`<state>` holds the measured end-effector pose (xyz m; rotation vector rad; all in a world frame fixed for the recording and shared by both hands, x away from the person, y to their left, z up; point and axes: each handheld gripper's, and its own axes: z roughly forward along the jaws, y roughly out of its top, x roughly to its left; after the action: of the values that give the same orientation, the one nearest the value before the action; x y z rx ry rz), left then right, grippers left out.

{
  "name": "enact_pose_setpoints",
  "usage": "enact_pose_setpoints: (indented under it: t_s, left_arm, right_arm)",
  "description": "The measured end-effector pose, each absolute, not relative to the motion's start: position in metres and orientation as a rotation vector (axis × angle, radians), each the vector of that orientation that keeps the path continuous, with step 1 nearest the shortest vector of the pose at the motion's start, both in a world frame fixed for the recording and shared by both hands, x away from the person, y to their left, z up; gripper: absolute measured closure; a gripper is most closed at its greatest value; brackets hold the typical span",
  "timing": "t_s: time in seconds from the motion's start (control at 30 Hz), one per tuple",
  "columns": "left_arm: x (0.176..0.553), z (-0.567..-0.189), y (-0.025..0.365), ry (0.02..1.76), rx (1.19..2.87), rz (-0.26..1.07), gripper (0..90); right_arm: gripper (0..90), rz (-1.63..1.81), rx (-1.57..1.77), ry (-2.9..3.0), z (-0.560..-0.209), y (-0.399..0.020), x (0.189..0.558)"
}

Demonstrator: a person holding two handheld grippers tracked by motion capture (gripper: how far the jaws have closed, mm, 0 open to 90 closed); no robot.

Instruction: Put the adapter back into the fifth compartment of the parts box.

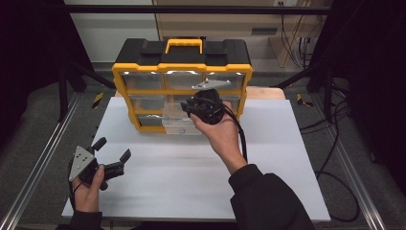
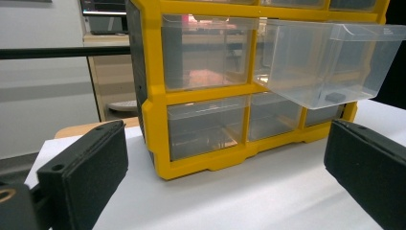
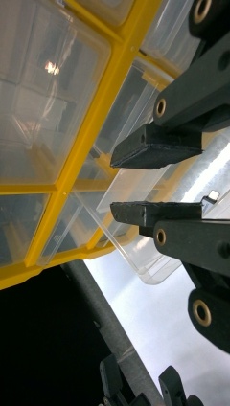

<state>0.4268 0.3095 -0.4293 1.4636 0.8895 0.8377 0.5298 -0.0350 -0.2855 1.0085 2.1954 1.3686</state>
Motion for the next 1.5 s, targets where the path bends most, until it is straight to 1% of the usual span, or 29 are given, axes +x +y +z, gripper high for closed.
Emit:
enact_pose_setpoints:
  t_s: [0.1,0.2,0.3,0.37,0.47,0.6,0.67,0.73,0.8,0.93,1.07,1.5]
  left_arm:
    - [0.427,-0.429,0.31,0.89,1.465,0.839,1.0]
    - [0.427,-0.43,0.309,0.889,1.468,0.838,1.0]
    - [0.427,-0.429,0.308,0.885,1.47,0.84,1.0]
    - [0.427,-0.43,0.308,0.884,1.471,0.837,1.0]
    - [0.428,-0.43,0.308,0.883,1.477,0.835,1.0]
    - [0.427,-0.43,0.307,0.879,1.482,0.839,1.0]
    - [0.428,-0.43,0.307,0.881,1.482,0.839,1.0]
    - [0.428,-0.43,0.307,0.882,1.489,0.838,1.0]
    - [0.428,-0.431,0.307,0.881,1.493,0.836,1.0]
    - [0.429,-0.431,0.307,0.88,1.494,0.835,1.0]
    - [0.429,-0.431,0.307,0.879,1.492,0.83,1.0]
    - [0.429,-0.431,0.307,0.88,1.495,0.833,1.0]
  right_arm:
    - [71.3,1.376,1.007,2.191,-0.285,-0.037,0.53]
    - [63.8,1.393,1.024,2.173,-0.285,-0.037,0.532]
    - [58.2,1.413,1.034,2.156,-0.285,-0.036,0.533]
    - [52.5,1.426,1.035,2.134,-0.284,-0.036,0.532]
    - [39.8,1.444,1.035,2.097,-0.284,-0.037,0.533]
    - [28.8,1.443,1.027,2.063,-0.285,-0.037,0.534]
    - [25.5,1.436,1.026,2.053,-0.285,-0.037,0.534]
    - [24.4,1.408,1.026,2.046,-0.285,-0.037,0.533]
    - [18.7,1.399,1.032,2.034,-0.286,-0.036,0.533]
    - [10.6,1.427,1.061,2.015,-0.288,-0.036,0.535]
    - [6.4,1.458,1.042,1.967,-0.289,-0.038,0.533]
    - [6.3,1.498,1.014,1.935,-0.289,-0.048,0.531]
